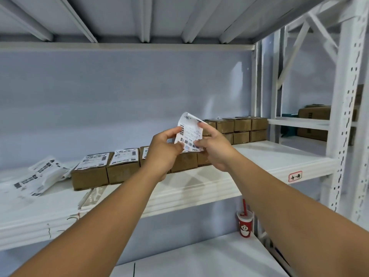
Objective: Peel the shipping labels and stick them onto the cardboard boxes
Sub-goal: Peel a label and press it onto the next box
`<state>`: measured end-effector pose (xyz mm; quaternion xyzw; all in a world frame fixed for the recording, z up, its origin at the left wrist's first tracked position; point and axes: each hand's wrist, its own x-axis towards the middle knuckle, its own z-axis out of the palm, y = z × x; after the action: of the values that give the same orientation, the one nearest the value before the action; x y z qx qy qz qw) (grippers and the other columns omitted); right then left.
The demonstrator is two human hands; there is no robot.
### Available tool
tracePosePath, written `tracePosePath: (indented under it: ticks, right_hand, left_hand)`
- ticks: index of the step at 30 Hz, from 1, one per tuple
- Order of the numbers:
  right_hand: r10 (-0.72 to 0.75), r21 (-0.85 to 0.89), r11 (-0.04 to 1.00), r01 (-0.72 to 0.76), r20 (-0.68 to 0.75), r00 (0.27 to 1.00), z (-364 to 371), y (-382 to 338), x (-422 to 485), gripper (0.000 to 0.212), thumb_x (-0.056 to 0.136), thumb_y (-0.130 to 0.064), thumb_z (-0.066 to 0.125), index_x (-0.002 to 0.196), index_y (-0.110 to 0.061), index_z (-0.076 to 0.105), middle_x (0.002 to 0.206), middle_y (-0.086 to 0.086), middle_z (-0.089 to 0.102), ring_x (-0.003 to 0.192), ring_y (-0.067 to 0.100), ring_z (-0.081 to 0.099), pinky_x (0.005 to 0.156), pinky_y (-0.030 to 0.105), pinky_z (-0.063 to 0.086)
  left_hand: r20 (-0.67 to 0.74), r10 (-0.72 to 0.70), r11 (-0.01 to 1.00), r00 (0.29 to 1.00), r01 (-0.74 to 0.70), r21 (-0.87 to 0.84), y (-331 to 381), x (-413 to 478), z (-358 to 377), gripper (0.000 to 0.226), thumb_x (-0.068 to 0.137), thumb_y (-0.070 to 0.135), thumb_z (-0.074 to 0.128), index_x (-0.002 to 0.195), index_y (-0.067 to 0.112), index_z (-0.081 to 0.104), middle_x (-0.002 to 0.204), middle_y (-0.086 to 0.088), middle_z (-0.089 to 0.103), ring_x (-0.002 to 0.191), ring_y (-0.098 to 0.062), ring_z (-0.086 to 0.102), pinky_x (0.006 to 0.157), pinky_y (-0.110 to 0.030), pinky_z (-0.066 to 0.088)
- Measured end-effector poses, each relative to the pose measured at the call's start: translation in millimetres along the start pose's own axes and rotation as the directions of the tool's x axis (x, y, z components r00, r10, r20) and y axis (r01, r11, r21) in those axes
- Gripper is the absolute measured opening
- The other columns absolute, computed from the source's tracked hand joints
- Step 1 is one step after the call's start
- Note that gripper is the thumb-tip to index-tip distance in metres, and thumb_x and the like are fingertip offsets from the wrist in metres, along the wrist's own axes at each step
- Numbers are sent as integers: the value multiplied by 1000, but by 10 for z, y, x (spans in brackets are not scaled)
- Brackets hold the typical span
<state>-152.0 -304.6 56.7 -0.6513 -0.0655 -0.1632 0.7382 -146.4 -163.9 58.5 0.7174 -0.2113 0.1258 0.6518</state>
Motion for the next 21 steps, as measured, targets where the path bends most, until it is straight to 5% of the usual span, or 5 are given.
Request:
tracePosePath:
  ticks: [8, 13, 16, 18, 21]
  right_hand:
    - [-87, -15, 996, 85, -134, 987, -321, 66, 268, 57, 92, 14, 40, 139, -16, 44, 85, 4, 65, 74, 18, 62, 62, 26, 44]
    - [-174, -84, 984, 159, -220, 960, -421, 45, 456, 51, 92, 16, 34, 132, -11, 52, 88, 0, 67, 74, 12, 66, 58, 22, 52]
    - [-185, -121, 980, 158, -252, 950, -457, 55, 568, 52, 90, 18, 30, 127, -7, 56, 100, 8, 67, 72, 9, 64, 57, 20, 53]
    - [-157, -103, 986, 132, -296, 942, -477, 86, 648, 52, 89, 19, 28, 127, -4, 56, 105, 9, 64, 73, 11, 62, 54, 17, 52]
    - [-129, -149, 986, 79, -367, 921, -505, 195, 807, 50, 88, 16, 30, 124, -3, 59, 89, 0, 66, 72, 13, 60, 78, 34, 54]
  left_hand:
    - [46, 115, 993, 992, -117, 36, -120, 273, 342, 43, 89, -4, 53, 115, 29, 60, 102, 16, 62, 98, -11, 64, 89, -35, 53]
    - [117, 250, 929, 961, -272, 250, -233, 402, 430, 54, 92, 4, 52, 135, 34, 39, 111, 17, 60, 97, -1, 57, 74, -9, 45]
    - [62, 345, 739, 936, -312, 597, -380, 468, 505, 50, 94, 16, 49, 138, 29, 31, 120, 3, 62, 102, -21, 60, 79, -29, 46]
    - [73, 469, 511, 880, -338, 790, -525, 509, 524, 42, 91, 15, 50, 131, 19, 42, 103, -7, 67, 89, -32, 62, 73, -36, 46]
    - [204, 600, 267, 774, -433, 861, -768, 589, 549, 29, 78, 10, 61, 107, 10, 60, 74, -8, 67, 72, -32, 63, 74, -38, 50]
